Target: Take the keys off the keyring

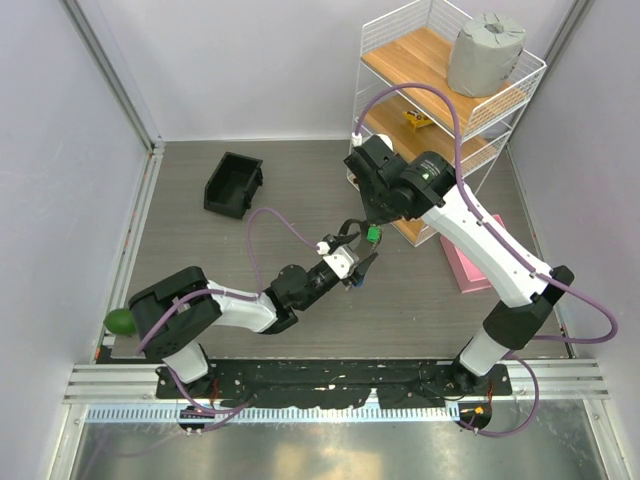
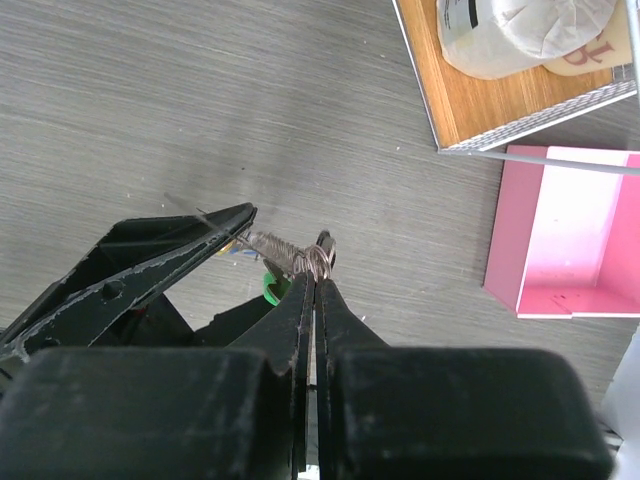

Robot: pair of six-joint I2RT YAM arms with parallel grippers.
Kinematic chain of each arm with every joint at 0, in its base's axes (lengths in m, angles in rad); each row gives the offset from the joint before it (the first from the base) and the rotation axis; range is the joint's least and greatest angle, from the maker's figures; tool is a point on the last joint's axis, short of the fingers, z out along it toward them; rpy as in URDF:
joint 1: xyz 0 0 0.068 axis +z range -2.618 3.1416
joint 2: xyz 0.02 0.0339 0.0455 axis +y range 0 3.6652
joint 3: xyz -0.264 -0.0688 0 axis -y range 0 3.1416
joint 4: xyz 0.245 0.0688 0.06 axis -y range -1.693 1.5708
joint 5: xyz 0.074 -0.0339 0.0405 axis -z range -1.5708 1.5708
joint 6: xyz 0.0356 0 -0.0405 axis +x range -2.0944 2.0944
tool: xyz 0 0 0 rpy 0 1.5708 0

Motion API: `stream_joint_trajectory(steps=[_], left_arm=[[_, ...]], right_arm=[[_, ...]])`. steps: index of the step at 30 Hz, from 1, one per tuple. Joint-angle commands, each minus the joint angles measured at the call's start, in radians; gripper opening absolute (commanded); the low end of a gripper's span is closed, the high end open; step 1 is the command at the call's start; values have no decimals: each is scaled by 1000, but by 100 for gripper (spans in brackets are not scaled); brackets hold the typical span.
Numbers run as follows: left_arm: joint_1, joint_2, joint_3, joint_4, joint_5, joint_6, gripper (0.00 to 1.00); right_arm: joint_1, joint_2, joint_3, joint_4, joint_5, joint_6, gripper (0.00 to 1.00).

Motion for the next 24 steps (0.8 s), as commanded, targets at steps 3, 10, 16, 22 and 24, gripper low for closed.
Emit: stream_joint_trajectory(steps=[3, 10, 16, 22, 24], left_arm=[[14, -4, 51, 222, 56, 24, 56], [15, -15, 56, 222, 100, -22, 51], [14, -19, 68, 222, 120, -53, 52], [15, -18, 86, 222, 123, -70, 46], [14, -16, 93, 222, 129, -77, 43]], right_arm=[[-1, -47, -18, 16, 22, -7, 5], [-2, -59, -44, 33, 13, -12, 5], [-2, -59, -59, 42, -3, -8, 5], [-2, -61, -71, 50, -23, -5, 5], [-1, -62, -74, 50, -26, -2, 5]])
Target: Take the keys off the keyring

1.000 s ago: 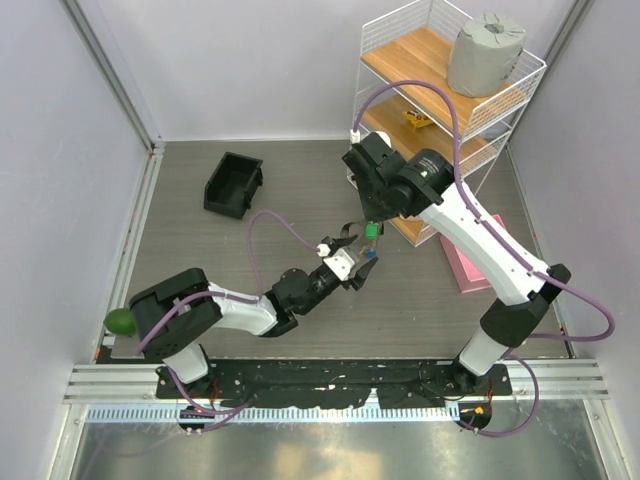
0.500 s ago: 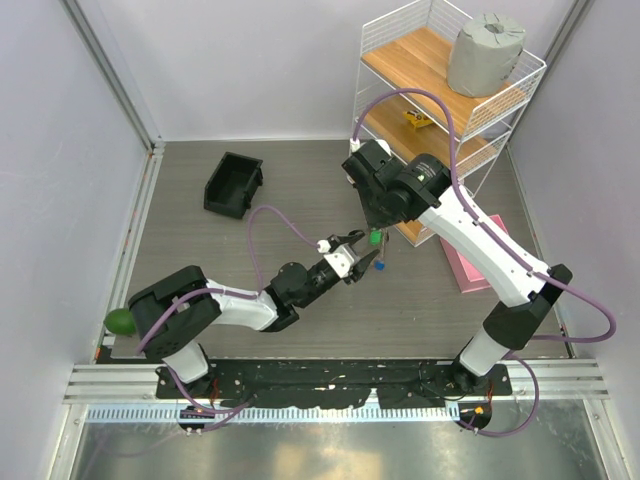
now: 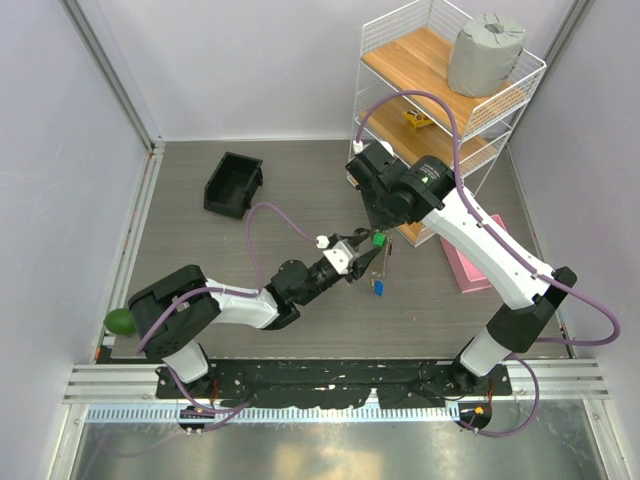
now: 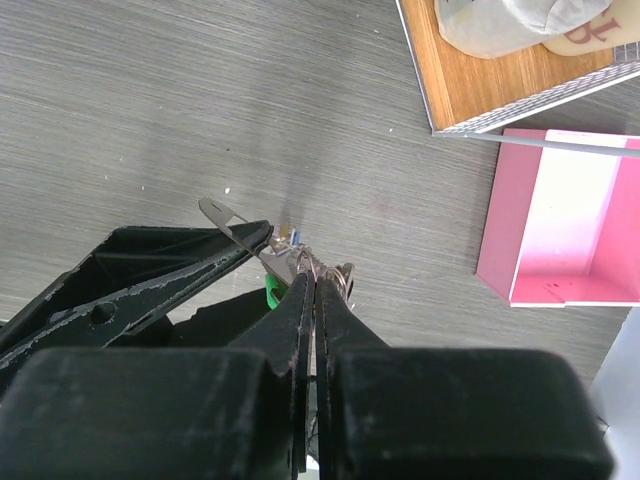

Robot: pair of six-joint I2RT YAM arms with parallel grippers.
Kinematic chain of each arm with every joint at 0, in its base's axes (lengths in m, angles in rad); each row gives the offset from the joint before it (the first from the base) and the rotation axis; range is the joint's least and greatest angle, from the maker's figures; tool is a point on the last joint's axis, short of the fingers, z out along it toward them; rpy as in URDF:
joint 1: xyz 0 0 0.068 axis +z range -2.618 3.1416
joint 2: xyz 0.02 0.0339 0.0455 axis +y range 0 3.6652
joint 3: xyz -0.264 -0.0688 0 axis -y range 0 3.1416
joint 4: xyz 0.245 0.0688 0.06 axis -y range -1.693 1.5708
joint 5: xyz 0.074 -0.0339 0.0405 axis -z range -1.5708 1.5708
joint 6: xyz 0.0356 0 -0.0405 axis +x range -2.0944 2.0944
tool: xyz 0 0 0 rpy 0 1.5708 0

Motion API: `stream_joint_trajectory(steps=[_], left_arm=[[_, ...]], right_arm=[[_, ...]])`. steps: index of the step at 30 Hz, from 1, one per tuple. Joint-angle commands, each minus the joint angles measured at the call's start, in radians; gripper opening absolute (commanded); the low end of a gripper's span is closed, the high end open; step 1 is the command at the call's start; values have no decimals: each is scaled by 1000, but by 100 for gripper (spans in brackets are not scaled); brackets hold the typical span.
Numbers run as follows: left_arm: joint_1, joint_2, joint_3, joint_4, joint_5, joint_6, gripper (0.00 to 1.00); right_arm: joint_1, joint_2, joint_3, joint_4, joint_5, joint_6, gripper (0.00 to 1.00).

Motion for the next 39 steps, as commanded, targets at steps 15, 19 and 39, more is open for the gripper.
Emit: stream_joint_trajectory(steps=[15, 19, 39], left_arm=[[-2, -49, -9, 212, 36, -182, 32], [0, -92, -55, 159, 8, -179, 38], [-2, -99, 1, 86, 54, -178, 41]], right_arm=[[0, -33, 10, 31, 37, 9, 5], [-5, -32, 18, 25, 48, 6, 5], [-5, -41, 15, 24, 27, 12, 5]])
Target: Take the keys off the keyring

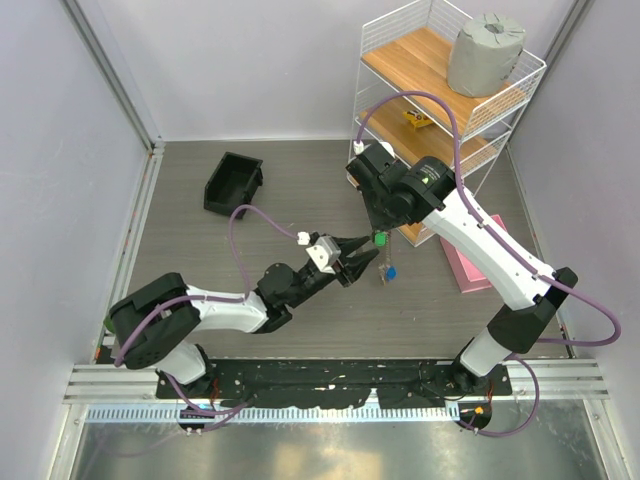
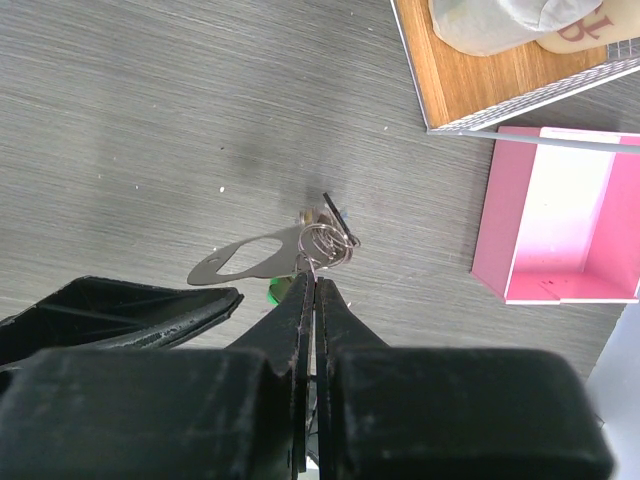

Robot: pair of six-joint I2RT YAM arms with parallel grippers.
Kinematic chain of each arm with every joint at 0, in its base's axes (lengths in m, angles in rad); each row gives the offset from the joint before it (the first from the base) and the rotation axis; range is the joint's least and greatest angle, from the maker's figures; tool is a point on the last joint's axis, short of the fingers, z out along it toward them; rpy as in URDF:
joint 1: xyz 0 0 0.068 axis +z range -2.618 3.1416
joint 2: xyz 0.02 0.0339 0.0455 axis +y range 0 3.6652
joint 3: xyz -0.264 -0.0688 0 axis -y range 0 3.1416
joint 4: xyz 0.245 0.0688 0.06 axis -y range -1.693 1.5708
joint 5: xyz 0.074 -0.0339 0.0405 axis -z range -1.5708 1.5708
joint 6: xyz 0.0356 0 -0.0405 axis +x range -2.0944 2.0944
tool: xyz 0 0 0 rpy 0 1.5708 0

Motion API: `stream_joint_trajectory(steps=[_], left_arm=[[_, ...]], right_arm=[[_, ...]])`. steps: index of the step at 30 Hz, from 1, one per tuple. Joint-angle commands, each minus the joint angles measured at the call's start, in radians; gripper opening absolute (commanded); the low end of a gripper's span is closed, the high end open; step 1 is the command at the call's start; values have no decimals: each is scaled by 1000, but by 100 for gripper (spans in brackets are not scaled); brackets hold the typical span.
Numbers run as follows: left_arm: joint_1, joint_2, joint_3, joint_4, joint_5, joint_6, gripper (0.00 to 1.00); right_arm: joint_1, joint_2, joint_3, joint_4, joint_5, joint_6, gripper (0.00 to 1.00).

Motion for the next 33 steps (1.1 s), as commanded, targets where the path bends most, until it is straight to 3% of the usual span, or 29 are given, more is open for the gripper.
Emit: stream_joint_trajectory(steps=[1, 9, 33], left_arm=[[-3, 24, 79, 61, 15, 4, 43], [-3, 63, 152, 12, 15, 26, 45], [0, 105, 154, -8, -11, -19, 43]], right_arm=[[-5, -34, 24, 26, 16, 11, 5], [-5, -38, 28, 22, 8, 11, 5], [-5, -55, 60, -4, 3, 13, 5]])
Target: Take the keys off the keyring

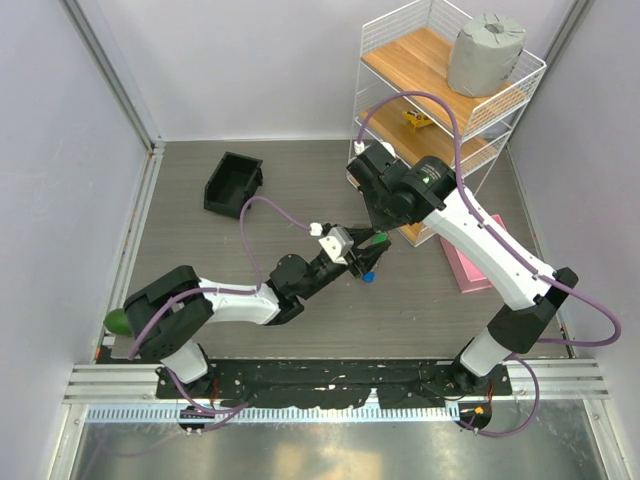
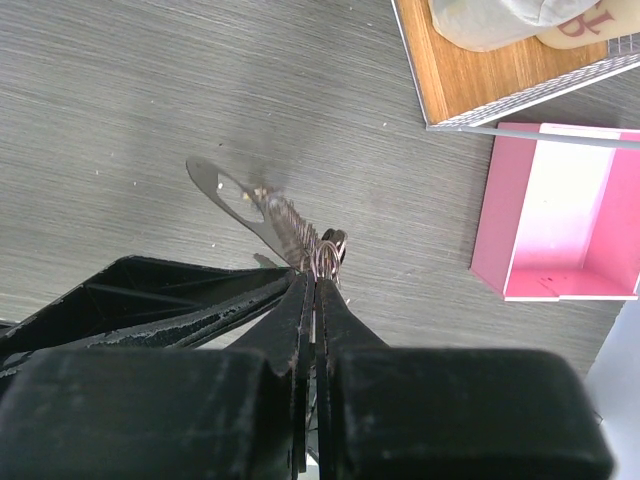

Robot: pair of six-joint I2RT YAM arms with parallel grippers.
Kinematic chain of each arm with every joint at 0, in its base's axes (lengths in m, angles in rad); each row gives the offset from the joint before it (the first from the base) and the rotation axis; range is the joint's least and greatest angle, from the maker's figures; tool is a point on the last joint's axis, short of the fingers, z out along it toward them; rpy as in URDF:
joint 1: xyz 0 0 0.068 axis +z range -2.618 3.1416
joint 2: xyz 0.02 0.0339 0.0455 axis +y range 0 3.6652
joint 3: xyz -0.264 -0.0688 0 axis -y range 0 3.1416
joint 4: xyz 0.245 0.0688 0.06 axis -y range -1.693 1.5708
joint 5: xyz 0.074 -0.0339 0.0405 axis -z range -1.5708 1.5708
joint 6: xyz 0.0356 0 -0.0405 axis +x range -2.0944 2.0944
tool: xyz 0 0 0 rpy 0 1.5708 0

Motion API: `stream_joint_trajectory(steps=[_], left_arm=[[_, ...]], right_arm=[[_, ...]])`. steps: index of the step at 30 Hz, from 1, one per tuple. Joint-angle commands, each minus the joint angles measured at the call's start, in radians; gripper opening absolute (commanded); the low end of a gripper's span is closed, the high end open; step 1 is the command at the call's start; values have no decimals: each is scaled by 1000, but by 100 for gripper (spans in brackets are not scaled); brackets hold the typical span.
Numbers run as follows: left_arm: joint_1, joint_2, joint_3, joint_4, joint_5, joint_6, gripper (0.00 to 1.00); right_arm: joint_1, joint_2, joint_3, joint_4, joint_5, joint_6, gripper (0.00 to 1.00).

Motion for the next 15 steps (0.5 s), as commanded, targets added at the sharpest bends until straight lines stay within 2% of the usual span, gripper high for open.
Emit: stream_joint_trajectory(steps=[1, 15], left_arm=[[0, 21, 24, 16, -14, -31, 43], [10, 47, 18, 6, -43, -46, 38]], right_arm=[[-1, -52, 62, 2, 10, 13, 5], [-3, -57, 73, -10, 2, 16, 5]])
